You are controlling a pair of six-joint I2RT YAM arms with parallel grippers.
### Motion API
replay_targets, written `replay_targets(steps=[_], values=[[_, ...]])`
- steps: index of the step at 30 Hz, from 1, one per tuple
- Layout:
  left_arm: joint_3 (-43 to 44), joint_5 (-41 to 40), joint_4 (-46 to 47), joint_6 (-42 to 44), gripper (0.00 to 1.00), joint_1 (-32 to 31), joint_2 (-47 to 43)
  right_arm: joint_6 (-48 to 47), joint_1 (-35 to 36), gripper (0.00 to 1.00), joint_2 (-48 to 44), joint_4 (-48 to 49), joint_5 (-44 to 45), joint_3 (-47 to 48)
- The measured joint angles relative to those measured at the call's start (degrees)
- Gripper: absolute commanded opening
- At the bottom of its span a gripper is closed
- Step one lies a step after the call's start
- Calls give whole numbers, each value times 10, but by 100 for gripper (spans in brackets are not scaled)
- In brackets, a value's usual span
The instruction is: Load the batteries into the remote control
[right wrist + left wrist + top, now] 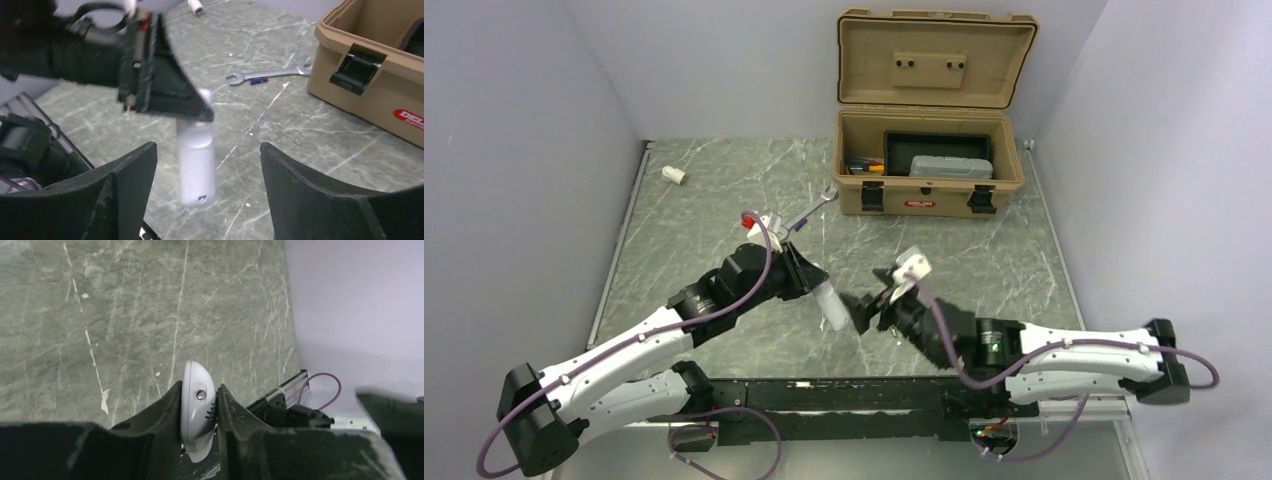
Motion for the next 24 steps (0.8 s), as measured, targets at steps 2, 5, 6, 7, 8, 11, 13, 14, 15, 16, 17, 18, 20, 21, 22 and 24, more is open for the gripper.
replay_targets(steps=[2, 5, 6, 7, 8, 11, 13, 14, 15, 16, 17, 18, 20, 21, 22, 24], values=[[-20, 12, 18, 15, 0, 0, -16, 20, -66, 84, -32, -14, -71, -9], [-50, 37, 58, 36, 0, 0, -43, 40, -155, 86, -63, -33, -188, -26], [-58, 47, 71, 42, 0, 1, -51, 43, -172, 86, -69, -39, -225, -32], [-67, 62, 89, 47, 0, 2, -60, 44, -182, 86, -70, -44, -257, -37], [-74, 75, 105, 52, 0, 2, -67, 46, -186, 86, -69, -50, -287, -41], [-89, 112, 153, 64, 0, 3, -80, 51, -189, 86, -65, -57, -358, -56], [-92, 136, 177, 71, 0, 3, -82, 56, -191, 86, -64, -57, -396, -70], [-92, 145, 187, 73, 0, 3, -82, 57, -191, 86, -64, -57, -407, -75], [-92, 156, 196, 75, 0, 3, -82, 60, -192, 86, -64, -57, -420, -81], [-92, 164, 203, 78, 0, 3, -82, 61, -193, 86, -64, -57, -429, -84], [-92, 170, 210, 81, 0, 3, -82, 63, -193, 86, -64, -57, -435, -86], [-92, 176, 214, 83, 0, 3, -82, 65, -194, 86, -64, -57, -441, -86], [-92, 182, 219, 85, 0, 3, -80, 66, -195, 86, -65, -56, -447, -86], [-92, 184, 221, 85, 0, 3, -79, 68, -195, 86, -65, -56, -448, -86], [-92, 184, 222, 85, 0, 3, -78, 71, -196, 85, -64, -56, -447, -86], [-92, 181, 220, 84, 0, 3, -74, 77, -196, 84, -59, -54, -446, -86]])
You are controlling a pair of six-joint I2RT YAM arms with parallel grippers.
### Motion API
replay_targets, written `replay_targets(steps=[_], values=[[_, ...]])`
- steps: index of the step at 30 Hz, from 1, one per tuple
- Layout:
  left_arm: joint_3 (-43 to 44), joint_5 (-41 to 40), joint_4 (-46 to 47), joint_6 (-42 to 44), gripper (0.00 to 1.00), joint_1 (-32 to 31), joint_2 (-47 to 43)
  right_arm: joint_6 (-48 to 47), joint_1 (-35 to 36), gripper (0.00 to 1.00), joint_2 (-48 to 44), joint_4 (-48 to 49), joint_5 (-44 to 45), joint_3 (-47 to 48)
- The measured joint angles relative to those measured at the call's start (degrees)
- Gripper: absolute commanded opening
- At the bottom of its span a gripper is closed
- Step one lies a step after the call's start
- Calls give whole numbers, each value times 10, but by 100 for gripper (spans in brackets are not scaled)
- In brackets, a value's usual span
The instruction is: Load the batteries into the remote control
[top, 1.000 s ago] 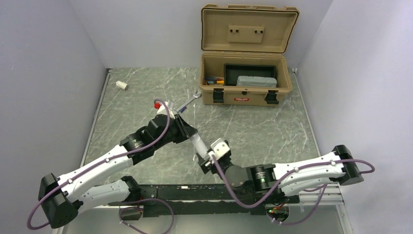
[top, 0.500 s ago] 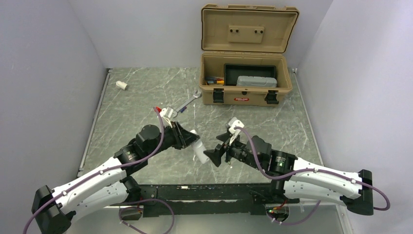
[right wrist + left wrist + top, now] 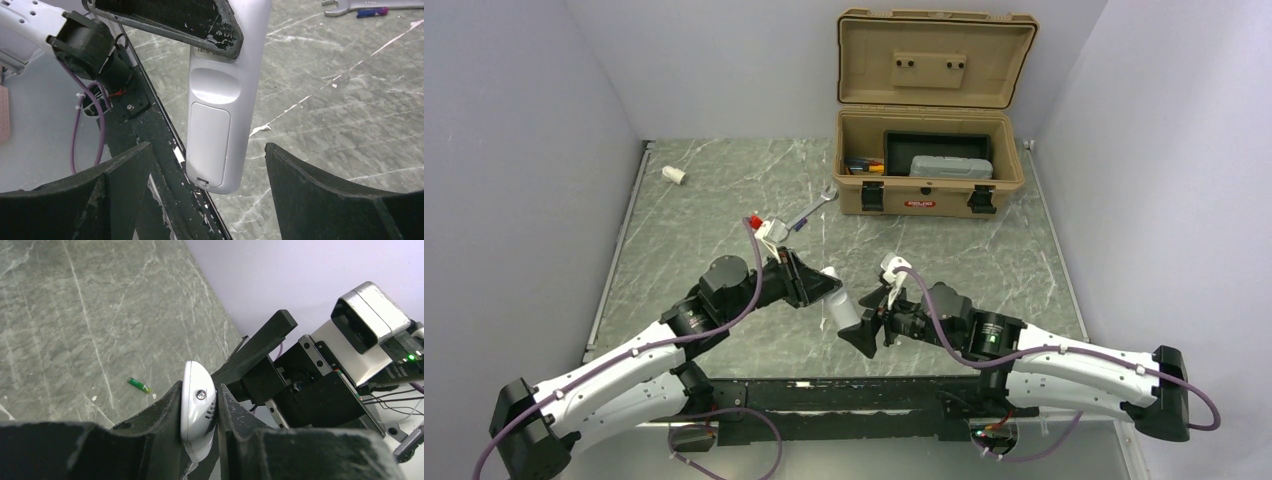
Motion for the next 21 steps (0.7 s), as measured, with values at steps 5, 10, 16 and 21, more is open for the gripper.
replay_targets(steps=[5, 10, 16, 21], values=[[0, -17, -15, -2, 0, 0, 13, 17, 0, 82, 36, 10, 20, 0], [0, -10, -7, 2, 0, 1, 16, 21, -2, 82, 44, 19, 19, 0], [0, 41, 16, 23, 0, 2, 16, 20, -18, 83, 19, 28, -37, -3], [0, 89, 23, 40, 0, 2, 14, 23, -39, 78, 11, 48, -113, -17]])
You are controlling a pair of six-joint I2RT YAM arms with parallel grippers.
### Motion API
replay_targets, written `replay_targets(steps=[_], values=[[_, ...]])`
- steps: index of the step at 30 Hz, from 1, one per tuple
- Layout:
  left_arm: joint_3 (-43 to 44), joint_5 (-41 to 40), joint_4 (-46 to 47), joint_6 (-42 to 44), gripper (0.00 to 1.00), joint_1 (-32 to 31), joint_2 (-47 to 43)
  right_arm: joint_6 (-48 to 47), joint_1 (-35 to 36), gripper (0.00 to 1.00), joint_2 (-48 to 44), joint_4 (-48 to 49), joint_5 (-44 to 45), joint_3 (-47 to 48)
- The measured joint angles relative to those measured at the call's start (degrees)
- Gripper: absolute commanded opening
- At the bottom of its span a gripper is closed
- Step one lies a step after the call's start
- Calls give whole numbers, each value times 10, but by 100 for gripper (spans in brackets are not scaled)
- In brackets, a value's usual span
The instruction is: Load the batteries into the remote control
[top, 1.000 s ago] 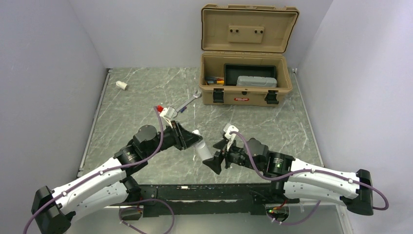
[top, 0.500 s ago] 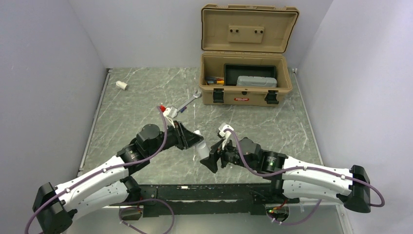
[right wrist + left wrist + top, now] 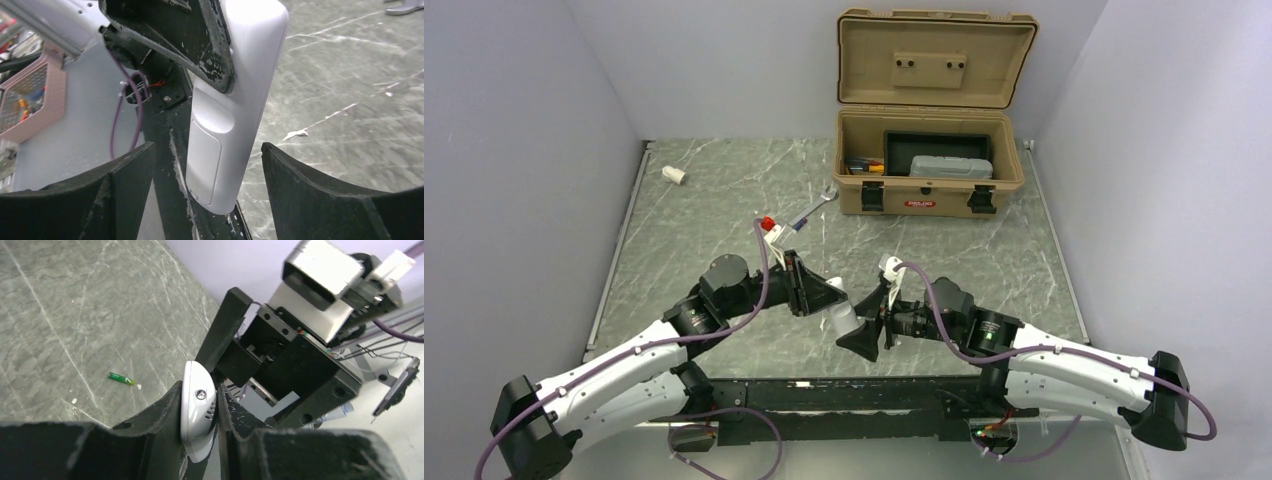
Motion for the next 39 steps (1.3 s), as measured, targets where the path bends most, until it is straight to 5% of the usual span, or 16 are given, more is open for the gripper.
replay_targets(steps=[21, 25, 28, 35, 39], values=[[-4, 96, 90, 33, 0, 0, -19, 74, -54, 30, -4, 123, -169, -47], [-5, 101, 99, 34, 0, 1, -21, 88, -57, 0, 1, 139, -184, -48], [-8, 99, 111, 30, 2, 0, -23, 100, -59, 0, 2, 164, -189, -56], [-55, 79, 209, -14, 37, 2, -17, 148, -60, 0, 25, 230, -192, -75], [-65, 74, 270, -38, 38, 2, 5, 174, -60, 0, 45, 274, -195, -75]])
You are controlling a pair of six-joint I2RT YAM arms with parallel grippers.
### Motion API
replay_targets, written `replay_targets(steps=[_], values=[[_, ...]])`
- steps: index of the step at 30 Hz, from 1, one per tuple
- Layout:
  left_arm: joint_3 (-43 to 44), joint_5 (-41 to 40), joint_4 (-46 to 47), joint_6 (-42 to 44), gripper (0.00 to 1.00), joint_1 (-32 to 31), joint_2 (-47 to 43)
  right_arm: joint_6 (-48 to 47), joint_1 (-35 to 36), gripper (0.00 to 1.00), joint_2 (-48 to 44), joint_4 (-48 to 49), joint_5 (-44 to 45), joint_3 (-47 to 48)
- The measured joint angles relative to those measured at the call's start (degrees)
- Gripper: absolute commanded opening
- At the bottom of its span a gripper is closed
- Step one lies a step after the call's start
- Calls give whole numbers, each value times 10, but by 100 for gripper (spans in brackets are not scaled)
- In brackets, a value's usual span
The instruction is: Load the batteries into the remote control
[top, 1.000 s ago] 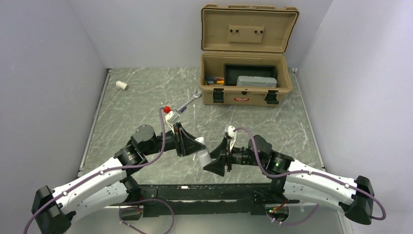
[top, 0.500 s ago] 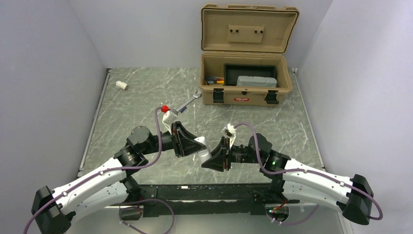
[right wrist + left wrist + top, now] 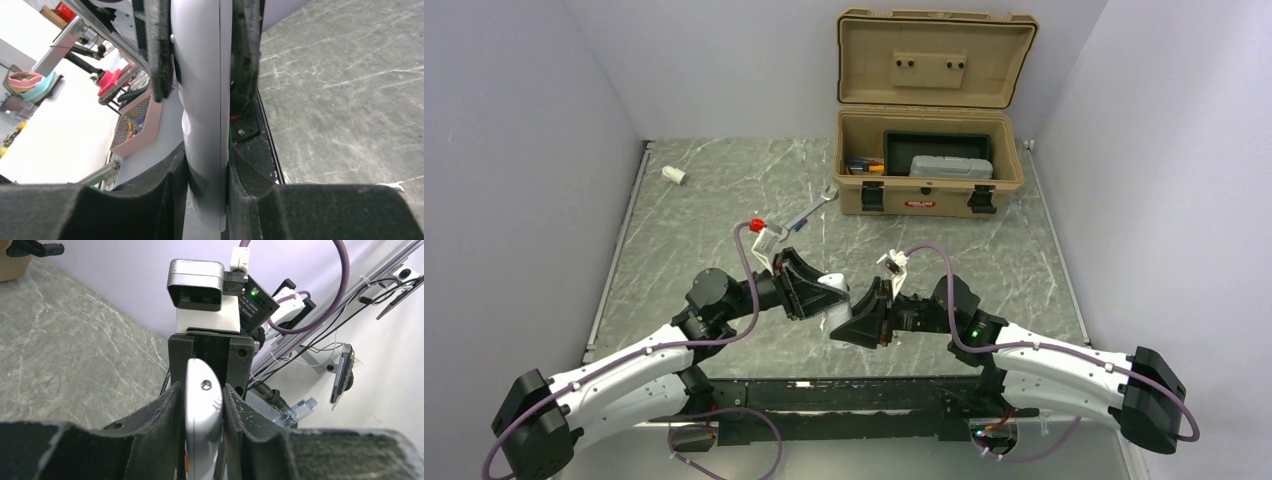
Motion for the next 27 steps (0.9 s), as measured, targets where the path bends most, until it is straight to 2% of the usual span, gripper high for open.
replay_targets(steps=[2, 7, 11, 14, 19, 24, 27], values=[[-3, 0, 13, -7, 37, 0, 6, 9, 0, 0, 5, 16, -1, 0], [-3, -4, 30, -16, 26, 0, 7, 19, 0, 0, 8, 31, -1, 0], [-4, -12, 25, -16, 3, 0, -1, 21, -1, 0, 8, 35, 1, 0], [-4, -15, 21, -16, 0, -1, -6, 22, -1, 0, 8, 40, 1, 0], [-4, -19, 7, -14, 0, -1, -11, 20, -1, 20, 11, 38, 1, 1], [-4, -24, -11, -8, 0, -1, -20, 1, -1, 63, 11, 9, 2, 13], [-4, -33, -34, -4, 0, -1, -24, -18, -1, 74, 10, -12, 8, 24]])
